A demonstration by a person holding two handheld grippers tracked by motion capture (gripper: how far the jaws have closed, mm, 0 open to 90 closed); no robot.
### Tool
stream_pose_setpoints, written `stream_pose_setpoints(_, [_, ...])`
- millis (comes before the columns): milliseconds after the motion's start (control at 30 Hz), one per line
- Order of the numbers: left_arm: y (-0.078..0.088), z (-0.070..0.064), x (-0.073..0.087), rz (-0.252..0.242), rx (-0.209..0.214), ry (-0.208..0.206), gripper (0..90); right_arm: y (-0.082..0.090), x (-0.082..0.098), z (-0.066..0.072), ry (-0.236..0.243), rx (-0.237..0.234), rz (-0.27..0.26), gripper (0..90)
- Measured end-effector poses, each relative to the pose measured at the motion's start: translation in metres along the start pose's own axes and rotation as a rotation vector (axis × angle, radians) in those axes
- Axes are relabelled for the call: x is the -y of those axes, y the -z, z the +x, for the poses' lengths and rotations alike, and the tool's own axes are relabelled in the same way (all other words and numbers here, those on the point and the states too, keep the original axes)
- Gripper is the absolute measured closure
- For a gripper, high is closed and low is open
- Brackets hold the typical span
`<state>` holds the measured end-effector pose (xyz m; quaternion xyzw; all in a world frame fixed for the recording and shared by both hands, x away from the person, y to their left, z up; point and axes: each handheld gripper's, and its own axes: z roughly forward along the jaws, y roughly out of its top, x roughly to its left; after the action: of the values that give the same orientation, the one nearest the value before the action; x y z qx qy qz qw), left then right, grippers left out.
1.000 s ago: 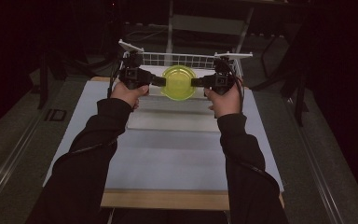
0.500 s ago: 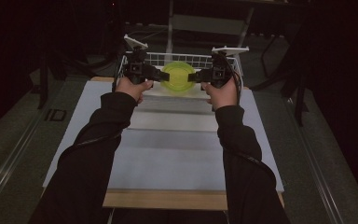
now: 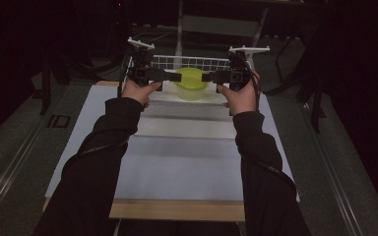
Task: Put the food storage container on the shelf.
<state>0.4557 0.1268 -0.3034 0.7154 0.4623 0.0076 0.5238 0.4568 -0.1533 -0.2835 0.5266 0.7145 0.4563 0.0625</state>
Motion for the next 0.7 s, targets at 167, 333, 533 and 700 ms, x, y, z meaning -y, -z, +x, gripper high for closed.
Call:
stream_pose_setpoints(167, [0.018, -0.004, 0.016, -0.091, 0.005, -0.05, 15.3, 0.012, 0.011, 0.007, 0.054, -0.006, -0.012, 48.0])
stream_pose_setpoints(333, [0.032, -0.013, 0.048, -0.151, 0.016, -0.126, 8.7, 0.016, 0.033, 0.013, 0.091, -0.025, -0.019, 68.5])
stream_pose_setpoints(533, [0.037, -0.024, 0.105, -0.17, 0.067, -0.197, 4.5, -0.005, 0.061, 0.015, 0.128, -0.016, 0.036, 90.0])
stream_pose_setpoints(700, [0.032, -0.023, 0.152, -0.184, 0.051, -0.217, 4.5, -0.019, 0.065, 0.015, 0.107, -0.033, 0.037, 90.0])
